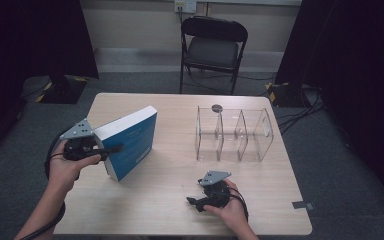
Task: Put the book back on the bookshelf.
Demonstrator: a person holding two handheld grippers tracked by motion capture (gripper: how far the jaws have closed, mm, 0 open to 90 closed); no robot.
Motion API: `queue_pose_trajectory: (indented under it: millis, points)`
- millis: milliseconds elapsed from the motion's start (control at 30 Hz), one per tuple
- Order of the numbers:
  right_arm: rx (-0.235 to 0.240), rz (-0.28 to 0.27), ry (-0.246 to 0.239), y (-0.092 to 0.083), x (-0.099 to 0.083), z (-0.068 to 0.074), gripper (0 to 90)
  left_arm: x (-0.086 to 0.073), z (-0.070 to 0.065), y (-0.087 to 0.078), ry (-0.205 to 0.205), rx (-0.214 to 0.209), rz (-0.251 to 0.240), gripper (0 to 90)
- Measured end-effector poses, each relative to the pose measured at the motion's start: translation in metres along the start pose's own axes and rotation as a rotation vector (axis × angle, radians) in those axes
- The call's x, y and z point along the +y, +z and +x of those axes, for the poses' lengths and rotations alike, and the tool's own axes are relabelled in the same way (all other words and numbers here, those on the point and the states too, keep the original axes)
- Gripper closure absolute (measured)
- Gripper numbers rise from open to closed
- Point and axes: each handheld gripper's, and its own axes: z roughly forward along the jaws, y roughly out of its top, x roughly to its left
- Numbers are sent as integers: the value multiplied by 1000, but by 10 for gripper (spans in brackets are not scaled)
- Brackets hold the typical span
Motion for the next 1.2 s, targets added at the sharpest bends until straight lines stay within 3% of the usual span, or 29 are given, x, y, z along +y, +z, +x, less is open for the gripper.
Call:
queue_pose_trajectory:
  millis: [167, 200, 333, 467, 567, 800, 867, 967, 1067, 1200]
  points:
    - [-1, 0, 1, 0, 0, 0, 227, 1, 4, -2, -9, 19, 17, 599]
    - [4, -1, 6, 0, 0, 0, 227, 2, 4, -3, 6, 48, 22, 596]
    - [7, -2, 10, 0, 0, -1, 228, 4, 6, -6, 6, 93, 46, 580]
    - [3, -1, 6, 0, 0, 0, 227, 4, 9, -6, -14, 77, 46, 581]
    - [2, 0, 6, 0, 0, 0, 228, 10, 8, -5, -3, 101, 89, 579]
    - [-7, 4, -7, 0, 0, 1, 228, 12, 9, -4, -21, 121, 101, 563]
    - [-15, 6, -13, 1, 0, 2, 228, 11, 10, -3, -73, 127, 122, 518]
    - [-19, 8, -20, 1, 0, 3, 228, 10, 8, -1, -69, 140, 121, 488]
    - [-21, 8, -21, 1, 0, 3, 228, 10, 5, 0, -54, 183, 143, 390]
    - [-24, 11, -24, 1, 0, 4, 228, 10, 4, 1, -65, 174, 185, 299]
